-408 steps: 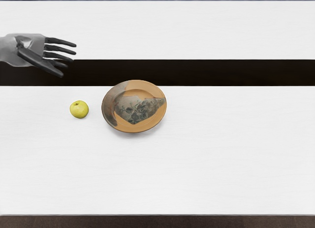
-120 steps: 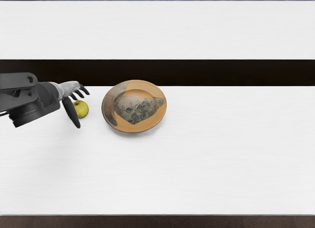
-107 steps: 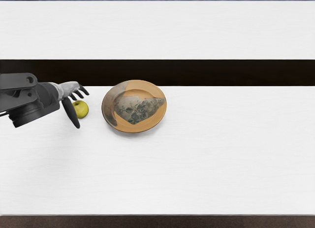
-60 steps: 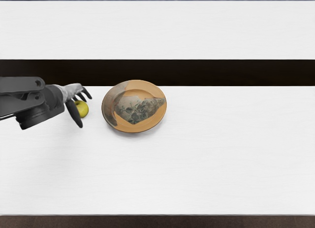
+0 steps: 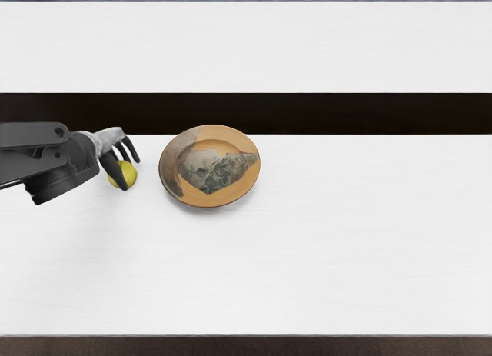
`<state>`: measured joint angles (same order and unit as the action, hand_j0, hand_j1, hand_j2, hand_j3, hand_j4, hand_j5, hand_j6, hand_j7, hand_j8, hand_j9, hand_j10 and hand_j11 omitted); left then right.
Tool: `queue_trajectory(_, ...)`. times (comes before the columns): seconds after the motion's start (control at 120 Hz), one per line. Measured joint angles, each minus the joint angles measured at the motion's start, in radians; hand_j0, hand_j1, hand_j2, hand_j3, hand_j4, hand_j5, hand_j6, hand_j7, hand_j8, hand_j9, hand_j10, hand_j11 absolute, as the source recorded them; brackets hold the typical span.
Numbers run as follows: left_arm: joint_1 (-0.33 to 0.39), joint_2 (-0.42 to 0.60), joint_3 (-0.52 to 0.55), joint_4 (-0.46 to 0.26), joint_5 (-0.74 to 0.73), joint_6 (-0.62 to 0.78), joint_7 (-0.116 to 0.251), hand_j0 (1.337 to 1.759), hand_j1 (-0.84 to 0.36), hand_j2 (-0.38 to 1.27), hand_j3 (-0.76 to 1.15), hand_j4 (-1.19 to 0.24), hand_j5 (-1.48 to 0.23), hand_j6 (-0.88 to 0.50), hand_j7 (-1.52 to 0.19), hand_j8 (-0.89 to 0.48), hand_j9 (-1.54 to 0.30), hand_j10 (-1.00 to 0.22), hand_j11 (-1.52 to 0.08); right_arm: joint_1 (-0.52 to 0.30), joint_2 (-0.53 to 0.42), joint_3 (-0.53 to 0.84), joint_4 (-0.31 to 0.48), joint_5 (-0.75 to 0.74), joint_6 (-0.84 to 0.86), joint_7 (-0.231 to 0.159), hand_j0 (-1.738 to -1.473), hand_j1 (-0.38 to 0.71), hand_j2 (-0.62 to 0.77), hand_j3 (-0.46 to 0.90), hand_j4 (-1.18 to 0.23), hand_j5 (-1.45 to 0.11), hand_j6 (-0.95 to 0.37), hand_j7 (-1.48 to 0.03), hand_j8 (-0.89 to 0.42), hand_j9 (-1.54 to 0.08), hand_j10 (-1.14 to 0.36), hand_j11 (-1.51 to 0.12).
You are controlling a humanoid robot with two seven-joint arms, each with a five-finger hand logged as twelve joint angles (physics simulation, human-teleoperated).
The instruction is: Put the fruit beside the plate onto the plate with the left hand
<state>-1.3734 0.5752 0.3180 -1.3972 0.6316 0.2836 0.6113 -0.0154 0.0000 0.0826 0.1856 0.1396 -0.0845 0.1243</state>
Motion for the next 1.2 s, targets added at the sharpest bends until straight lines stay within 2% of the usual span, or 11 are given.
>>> queue_trajectory(0.108,0.000,-0.001,0.003,0.004,0.001,0.003,0.000,1.655,-0.25,0.35,0.00,-0.66,-0.86,-0.51,-0.87,-0.48,-0.87,-0.67,-0.87,0.000,0.000,0.000,0.000,0.000,0.000,0.000,-1.658,-0.31,-0.01,0.00,-0.04,-0.05,-0.04,-0.05,-0.04,-0.05,-0.03,-0.05)
queue_trajectory(0.275,0.009,-0.018,0.008,0.015,0.007,0.007,0.000,1.653,-0.20,0.31,0.00,-0.70,-0.86,-0.56,-0.89,-0.54,-0.91,-0.70,-0.91,0.000,0.000,0.000,0.000,0.000,0.000,0.000,-1.658,-0.31,-0.01,0.00,-0.04,-0.05,-0.04,-0.05,-0.04,-0.05,-0.03,-0.05)
queue_trajectory(0.308,0.011,-0.024,0.008,0.021,0.010,0.008,0.000,1.651,-0.24,0.41,0.00,-0.72,-0.87,-0.56,-0.91,-0.52,-0.93,-0.69,-0.94,0.000,0.000,0.000,0.000,0.000,0.000,0.000,-1.658,-0.31,-0.01,0.00,-0.03,-0.05,-0.04,-0.05,-0.03,-0.05,-0.03,-0.05)
queue_trajectory(0.35,0.011,-0.028,0.008,0.026,0.008,0.006,0.001,1.649,-0.25,0.36,0.00,-0.72,-0.90,-0.51,-0.93,-0.47,-0.95,-0.66,-0.95,0.000,0.000,0.000,0.000,0.000,0.000,0.000,-1.658,-0.31,-0.01,0.00,-0.03,-0.05,-0.04,-0.05,-0.03,-0.05,-0.03,-0.05)
queue_trajectory(0.475,0.009,-0.023,0.008,0.031,0.002,0.000,0.000,1.647,-0.40,0.69,0.00,-0.71,-0.98,-0.40,-0.99,-0.38,-0.98,-0.59,-0.99,0.001,0.000,-0.001,0.001,0.000,0.000,0.000,-1.658,-0.31,-0.01,0.00,-0.03,-0.05,-0.04,-0.05,-0.03,-0.05,-0.03,-0.05)
queue_trajectory(0.533,-0.001,-0.014,0.011,0.027,-0.003,-0.006,0.000,1.649,-0.36,0.56,0.00,-0.71,-0.99,-0.41,-0.99,-0.40,-0.98,-0.60,-0.99,0.001,0.000,0.000,0.001,0.000,0.000,0.000,-1.658,-0.31,-0.01,0.00,-0.03,-0.05,-0.04,-0.05,-0.03,-0.05,-0.03,-0.05)
queue_trajectory(0.8,-0.155,0.082,0.015,-0.044,-0.085,-0.065,-0.001,1.653,-0.32,0.42,0.00,-0.70,-1.02,-0.42,-0.98,-0.42,-0.98,-0.61,-0.98,0.003,0.000,-0.001,0.004,0.000,0.000,0.000,-1.658,-0.31,-0.01,0.00,-0.04,-0.05,-0.04,-0.05,-0.04,-0.05,-0.03,-0.05)
queue_trajectory(0.908,-0.219,0.086,0.015,-0.074,-0.137,-0.101,-0.001,1.654,-0.34,0.53,0.00,-0.70,-1.02,-0.41,-0.98,-0.40,-0.98,-0.61,-0.97,0.003,0.000,-0.001,0.004,0.000,0.000,0.000,-1.658,-0.31,-0.01,0.00,-0.04,-0.05,-0.04,-0.05,-0.04,-0.05,-0.03,-0.05)
queue_trajectory(1.0,-0.278,0.082,0.014,-0.097,-0.191,-0.130,0.000,1.655,-0.35,0.52,0.00,-0.70,-1.02,-0.42,-0.98,-0.41,-0.98,-0.60,-0.97,0.003,0.000,-0.001,0.004,0.000,0.000,0.000,-1.658,-0.31,-0.01,0.00,-0.04,-0.05,-0.04,-0.05,-0.04,-0.05,-0.03,-0.05)
queue_trajectory(1.133,-0.324,0.058,0.013,-0.125,-0.258,-0.155,0.000,1.655,-0.33,0.51,0.00,-0.70,-1.02,-0.43,-0.97,-0.42,-0.97,-0.61,-0.97,0.003,0.000,-0.001,0.004,0.000,0.000,0.000,-1.658,-0.31,-0.01,0.00,-0.04,-0.05,-0.04,-0.05,-0.04,-0.05,-0.03,-0.05)
queue_trajectory(1.2,-0.336,0.032,0.011,-0.134,-0.285,-0.162,-0.001,1.656,-0.34,0.57,0.00,-0.69,-1.03,-0.43,-0.97,-0.43,-0.97,-0.62,-0.97,0.003,0.000,-0.001,0.003,0.000,0.000,0.000,-1.658,-0.31,-0.01,0.00,-0.04,-0.05,-0.04,-0.05,-0.04,-0.05,-0.03,-0.05)
